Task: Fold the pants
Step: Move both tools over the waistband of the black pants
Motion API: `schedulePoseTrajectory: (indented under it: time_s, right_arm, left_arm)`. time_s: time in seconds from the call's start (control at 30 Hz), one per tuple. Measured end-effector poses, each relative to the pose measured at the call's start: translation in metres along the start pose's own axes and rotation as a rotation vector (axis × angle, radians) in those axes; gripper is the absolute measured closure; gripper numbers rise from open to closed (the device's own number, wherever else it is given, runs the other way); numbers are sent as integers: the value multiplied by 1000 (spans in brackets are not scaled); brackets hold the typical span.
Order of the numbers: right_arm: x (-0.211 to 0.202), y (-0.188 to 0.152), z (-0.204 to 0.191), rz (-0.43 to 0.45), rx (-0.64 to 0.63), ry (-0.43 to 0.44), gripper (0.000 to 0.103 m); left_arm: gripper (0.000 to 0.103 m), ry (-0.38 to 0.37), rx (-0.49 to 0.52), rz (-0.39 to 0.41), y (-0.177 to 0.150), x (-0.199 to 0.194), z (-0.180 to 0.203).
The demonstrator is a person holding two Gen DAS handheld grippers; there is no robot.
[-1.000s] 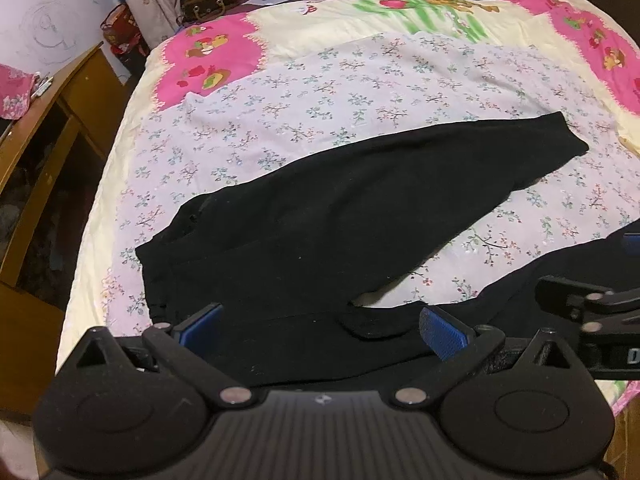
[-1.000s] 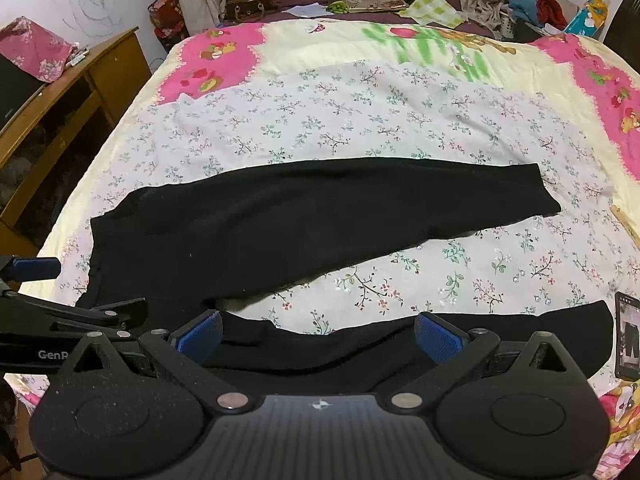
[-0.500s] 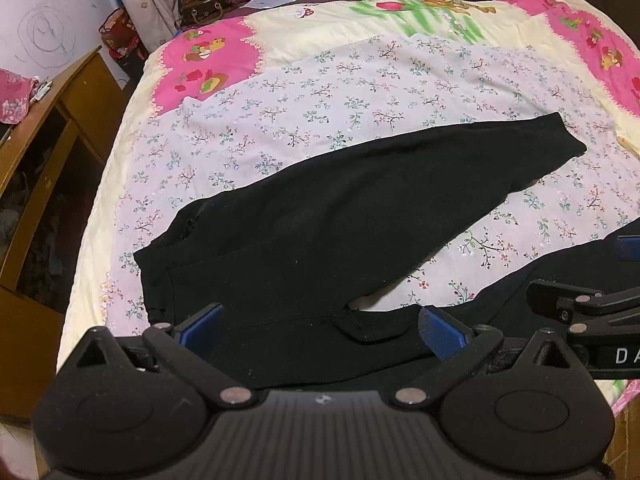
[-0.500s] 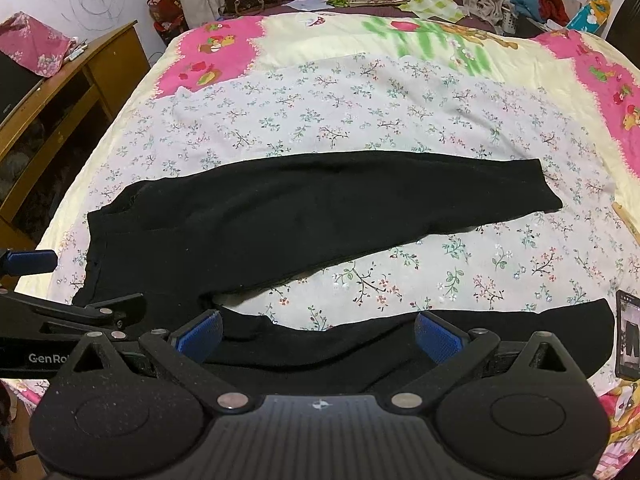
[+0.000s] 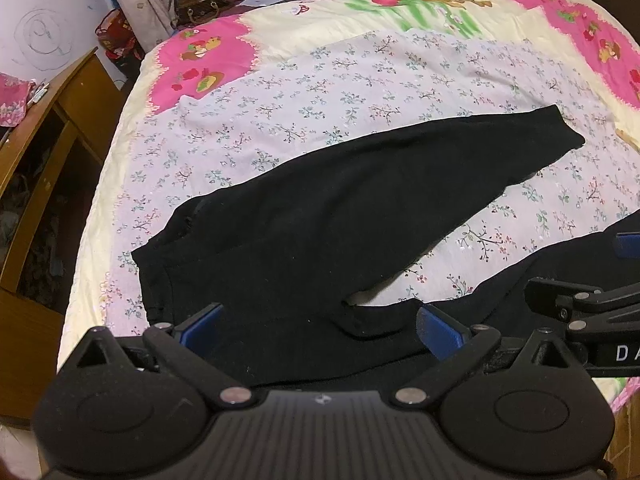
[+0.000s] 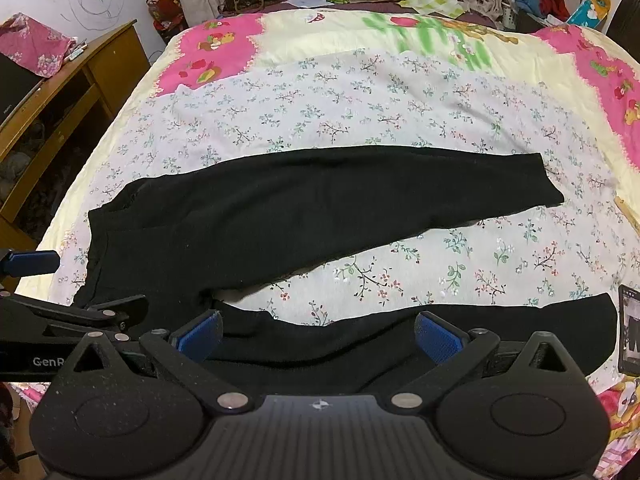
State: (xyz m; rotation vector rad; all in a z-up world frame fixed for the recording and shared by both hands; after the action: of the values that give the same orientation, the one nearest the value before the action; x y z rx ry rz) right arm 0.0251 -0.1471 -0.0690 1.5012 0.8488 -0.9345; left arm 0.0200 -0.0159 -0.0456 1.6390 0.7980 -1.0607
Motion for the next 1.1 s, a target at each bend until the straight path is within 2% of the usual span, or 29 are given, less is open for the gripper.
schedulePoseTrajectory:
  time_s: [0.73, 1.1]
  right_arm:
    - [9, 6, 9, -37, -55, 37, 6]
    - [21, 18, 20, -66, -165, 96, 6]
  left_arm:
    - [3, 21, -17, -47, -1, 9, 16]
    - [5, 59, -77, -90, -2, 18, 33]
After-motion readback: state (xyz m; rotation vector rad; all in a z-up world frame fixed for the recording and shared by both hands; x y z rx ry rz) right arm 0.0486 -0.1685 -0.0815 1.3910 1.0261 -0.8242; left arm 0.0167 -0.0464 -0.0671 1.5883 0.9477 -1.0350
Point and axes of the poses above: each gripper's, at about its wrist camera, not at the fingertips, and x roughly the way its jaws point, z to its right, y to its top, the point moved 5 cm from there along x, roughly the way its jaws point, and after that the axes turned 5 degrees about -z, right-handed, at the moved point
